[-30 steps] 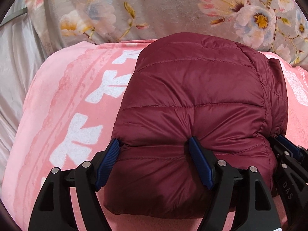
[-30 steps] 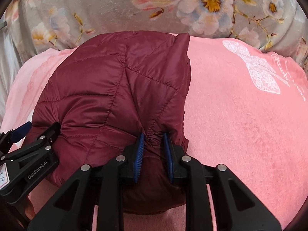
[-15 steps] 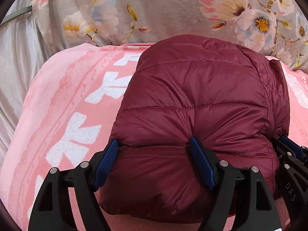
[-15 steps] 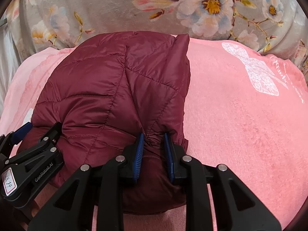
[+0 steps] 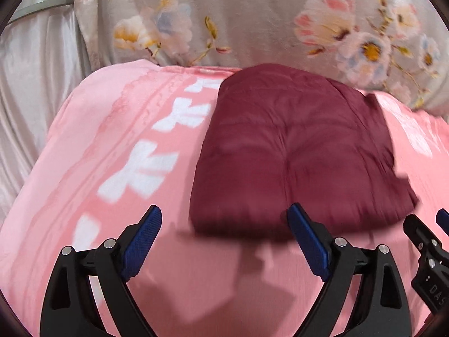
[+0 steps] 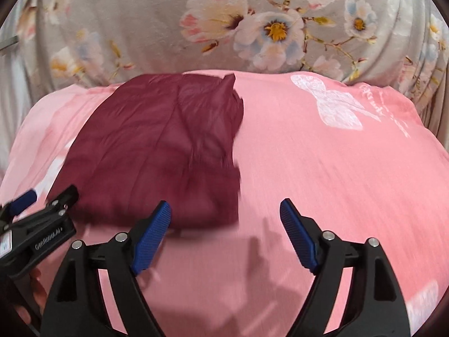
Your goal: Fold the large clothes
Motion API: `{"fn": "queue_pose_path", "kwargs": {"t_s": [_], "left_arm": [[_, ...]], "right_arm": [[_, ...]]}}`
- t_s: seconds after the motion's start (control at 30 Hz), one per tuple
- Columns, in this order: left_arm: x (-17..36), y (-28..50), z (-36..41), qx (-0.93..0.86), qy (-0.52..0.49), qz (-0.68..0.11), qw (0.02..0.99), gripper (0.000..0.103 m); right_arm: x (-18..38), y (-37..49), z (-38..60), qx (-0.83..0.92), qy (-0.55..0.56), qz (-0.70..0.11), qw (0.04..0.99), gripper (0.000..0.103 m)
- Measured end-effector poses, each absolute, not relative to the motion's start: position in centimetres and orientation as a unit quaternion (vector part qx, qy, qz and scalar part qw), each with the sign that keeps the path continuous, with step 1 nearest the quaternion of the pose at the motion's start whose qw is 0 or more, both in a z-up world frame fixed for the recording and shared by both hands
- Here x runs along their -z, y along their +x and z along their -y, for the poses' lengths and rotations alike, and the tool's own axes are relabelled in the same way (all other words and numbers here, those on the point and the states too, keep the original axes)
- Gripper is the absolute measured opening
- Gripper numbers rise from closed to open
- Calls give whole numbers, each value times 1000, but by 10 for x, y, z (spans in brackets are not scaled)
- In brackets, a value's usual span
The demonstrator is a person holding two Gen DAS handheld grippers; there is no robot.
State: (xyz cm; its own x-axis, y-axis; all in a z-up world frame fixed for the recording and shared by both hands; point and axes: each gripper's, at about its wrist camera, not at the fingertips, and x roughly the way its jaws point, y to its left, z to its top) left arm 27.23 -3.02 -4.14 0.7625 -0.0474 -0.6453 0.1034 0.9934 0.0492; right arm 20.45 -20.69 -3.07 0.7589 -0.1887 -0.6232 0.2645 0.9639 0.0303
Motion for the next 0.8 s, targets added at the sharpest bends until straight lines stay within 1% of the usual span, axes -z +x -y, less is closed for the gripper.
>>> {"fn": "queue_pose_path", "kwargs": {"t_s": [0.03,0.23,0.53,0.8], "left_arm": [[43,259,28,47,36,-350,935,89],[58,194,24,50,34,-389,919,89],[75,133,16,32,66,-399,914,89],[81,120,10,18,60,-391,918,89]], "right_arm": [[32,190,204,117,58,-328,936,82],[38,127,182,97,46,-340,934,93],[53,67,155,88,33,-358,929,97],[60,65,154,91,26,-366,926,97]]}}
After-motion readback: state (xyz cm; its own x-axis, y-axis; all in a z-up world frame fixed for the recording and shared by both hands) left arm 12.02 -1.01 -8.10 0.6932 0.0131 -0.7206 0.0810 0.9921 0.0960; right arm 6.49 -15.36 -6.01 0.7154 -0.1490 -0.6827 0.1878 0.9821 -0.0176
